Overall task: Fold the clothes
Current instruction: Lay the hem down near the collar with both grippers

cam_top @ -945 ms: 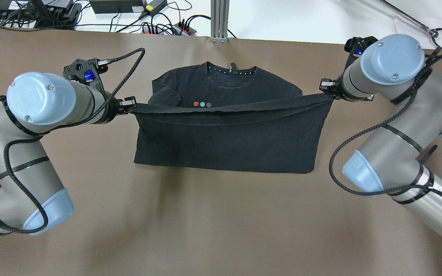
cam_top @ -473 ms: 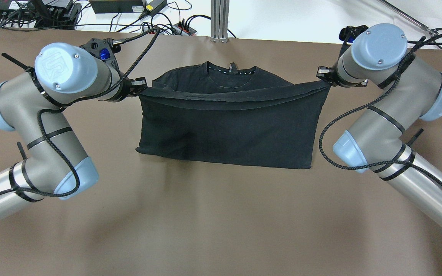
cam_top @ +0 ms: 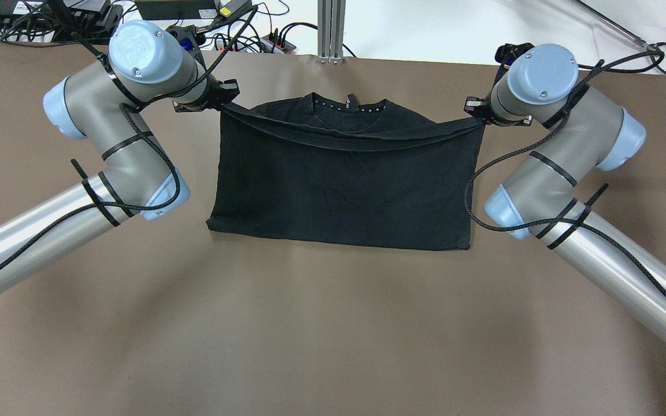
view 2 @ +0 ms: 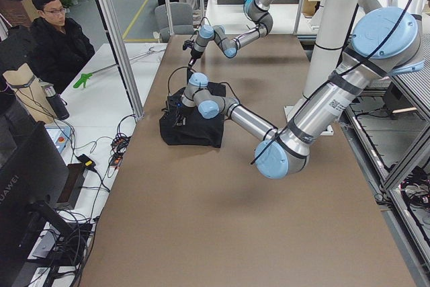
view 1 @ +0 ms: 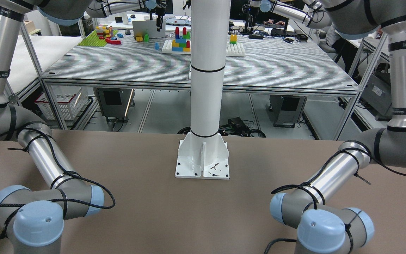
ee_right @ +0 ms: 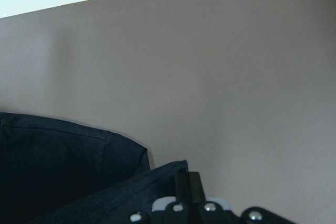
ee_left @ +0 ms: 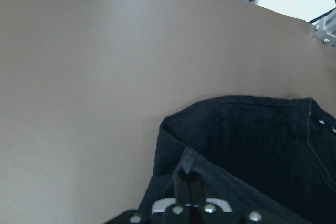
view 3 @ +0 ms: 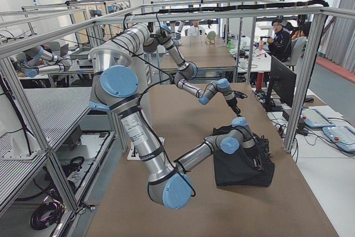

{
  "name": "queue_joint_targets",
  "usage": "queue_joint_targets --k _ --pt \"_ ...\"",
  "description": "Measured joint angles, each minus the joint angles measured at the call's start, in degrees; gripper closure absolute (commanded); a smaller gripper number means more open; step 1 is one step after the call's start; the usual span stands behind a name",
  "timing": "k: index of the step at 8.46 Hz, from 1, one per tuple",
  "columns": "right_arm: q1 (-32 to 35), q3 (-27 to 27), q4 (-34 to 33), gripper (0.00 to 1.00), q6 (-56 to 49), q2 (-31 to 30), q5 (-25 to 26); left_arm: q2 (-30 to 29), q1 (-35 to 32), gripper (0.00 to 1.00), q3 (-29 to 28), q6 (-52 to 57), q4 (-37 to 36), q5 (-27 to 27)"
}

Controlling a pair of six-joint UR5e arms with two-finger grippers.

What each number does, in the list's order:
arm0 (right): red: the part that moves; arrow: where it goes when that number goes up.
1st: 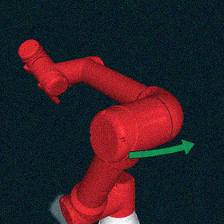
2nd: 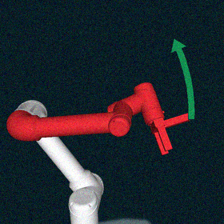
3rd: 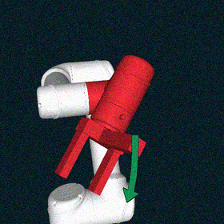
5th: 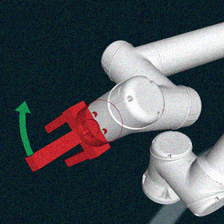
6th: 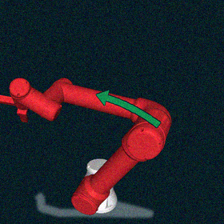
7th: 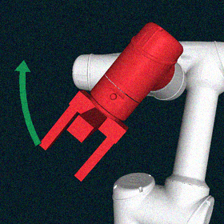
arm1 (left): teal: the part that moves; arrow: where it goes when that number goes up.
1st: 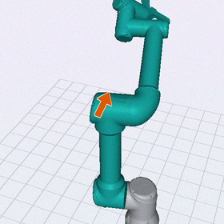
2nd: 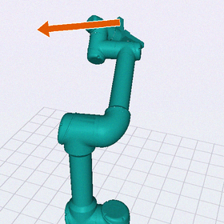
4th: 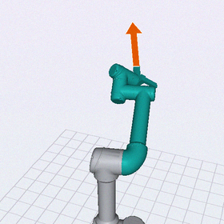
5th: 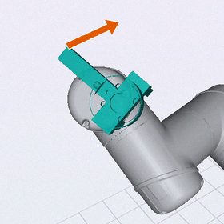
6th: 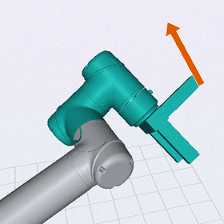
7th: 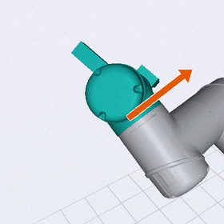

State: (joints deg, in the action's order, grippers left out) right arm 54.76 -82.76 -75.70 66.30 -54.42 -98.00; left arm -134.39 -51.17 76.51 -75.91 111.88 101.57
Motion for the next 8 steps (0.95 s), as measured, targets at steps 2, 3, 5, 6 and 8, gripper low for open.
queue_joint_targets --k 2,3,5,6,8 --pt "0.0 2.8 1.2 0.94 2.9 1.7 0.0 -0.9 -1.6 0.98 -6.1 1.2 5.1 1.5" --pt "0.0 3.5 1.4 0.90 4.9 2.5 0.0 -1.0 -1.9 0.97 -7.4 1.7 6.2 1.8" --pt "-0.2 5.7 1.6 0.85 7.3 4.4 0.1 -1.1 -2.0 0.89 -8.9 2.1 7.0 1.9" --pt "-0.5 7.0 2.5 0.82 8.3 4.8 0.8 -1.1 -2.1 0.77 -9.6 2.4 7.3 2.0" --pt "-1.4 9.9 5.5 0.44 10.5 4.8 2.9 -1.0 -2.1 0.62 -11.7 2.5 9.6 2.1"
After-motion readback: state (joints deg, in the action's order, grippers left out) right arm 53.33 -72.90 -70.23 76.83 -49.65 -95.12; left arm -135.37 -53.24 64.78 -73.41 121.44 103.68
